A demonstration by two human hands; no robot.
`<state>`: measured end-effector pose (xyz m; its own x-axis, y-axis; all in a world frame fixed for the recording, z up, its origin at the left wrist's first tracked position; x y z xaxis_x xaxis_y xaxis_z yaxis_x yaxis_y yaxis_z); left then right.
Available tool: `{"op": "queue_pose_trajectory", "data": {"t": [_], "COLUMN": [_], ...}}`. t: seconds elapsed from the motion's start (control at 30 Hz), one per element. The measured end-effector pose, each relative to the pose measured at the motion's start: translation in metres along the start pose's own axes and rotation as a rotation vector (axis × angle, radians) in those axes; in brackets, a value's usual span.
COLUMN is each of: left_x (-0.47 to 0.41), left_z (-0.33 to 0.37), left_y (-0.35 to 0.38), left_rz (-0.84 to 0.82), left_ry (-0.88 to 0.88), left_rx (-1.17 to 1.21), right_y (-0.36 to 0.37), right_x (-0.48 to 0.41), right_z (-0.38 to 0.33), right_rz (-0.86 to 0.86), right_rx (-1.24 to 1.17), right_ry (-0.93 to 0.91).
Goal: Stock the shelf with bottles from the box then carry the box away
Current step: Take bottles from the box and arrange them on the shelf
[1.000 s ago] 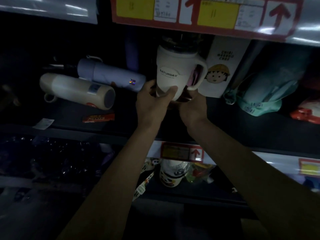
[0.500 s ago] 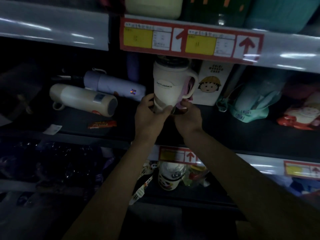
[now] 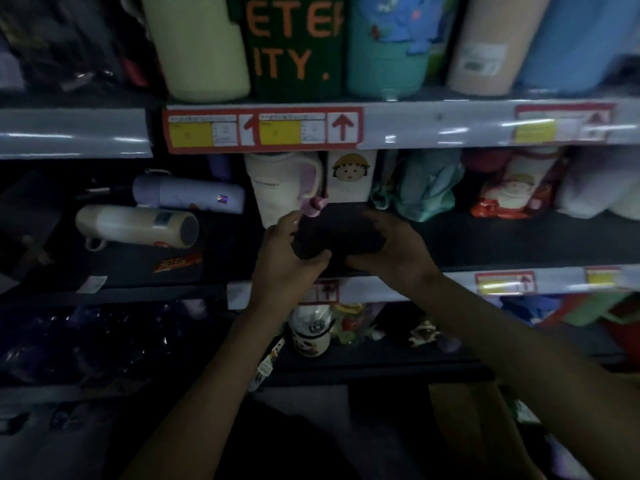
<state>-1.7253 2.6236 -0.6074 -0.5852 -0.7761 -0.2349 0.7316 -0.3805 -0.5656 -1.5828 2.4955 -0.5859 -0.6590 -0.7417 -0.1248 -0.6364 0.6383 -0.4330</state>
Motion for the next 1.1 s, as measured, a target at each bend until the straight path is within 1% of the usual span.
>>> {"op": "queue_pose_trajectory", "data": {"t": [0.17, 0.27, 0.37, 0.47, 0.67, 0.73, 0.83, 0.97, 1.1], "left_x": [0.029, 0.049, 0.077, 0.107, 0.157, 0.173, 0.203, 0.243, 0.26], "left_z": [0.05, 0.091, 0.13, 0.159, 0.207, 0.215, 0.218, 0.203, 0.18], "left_y": [0.054, 0.089, 0.124, 0.165, 0.255, 0.282, 0.317, 0.359, 0.407], "left_rz": [-0.199, -0.275, -0.326, -0.402, -0.611, -0.678, -0.772, -0.896, -0.949], "left_ry": [0.157, 0.29, 0.436, 0.561, 0.721, 0.745, 0.737, 0.681, 0.7], "left_rx": [-0.119, -0.215, -0.279, -0.294, -0.285, -0.29, -0.294, -0.292, -0.506], "right_y": [-0.083, -0.138, -0.193, -0.246, -0.332, -0.348, -0.361, -0.357, -0.345], "right_x": [0.053, 0.092, 0.134, 0.178, 0.266, 0.289, 0.325, 0.366, 0.393], "right_z": [0.012, 0.029, 0.05, 0.067, 0.108, 0.131, 0.185, 0.213, 0.258], "right_rz": [0.004, 0.041, 0.112, 0.134, 0.186, 0.207, 0.198, 0.091, -0.044], "right_rx": [0.235, 0.351, 0.349, 0.466, 0.525, 0.532, 0.506, 0.55, 0.635], "right_ry": [0.011, 0.093, 0.145, 0.245, 0.454, 0.476, 0.602, 0.742, 0.813]}}
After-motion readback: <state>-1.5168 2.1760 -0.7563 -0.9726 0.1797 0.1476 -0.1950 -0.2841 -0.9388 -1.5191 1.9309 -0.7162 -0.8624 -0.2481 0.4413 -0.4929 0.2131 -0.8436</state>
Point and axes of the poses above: each hand's wrist, its own x-axis away from the middle knuckle, its own y-axis out of the palm, z = x × y, the point moved 6 cm from there along -x, towards the middle knuckle, and after that the axes turned 10 degrees about -x, right-handed, at the moved point
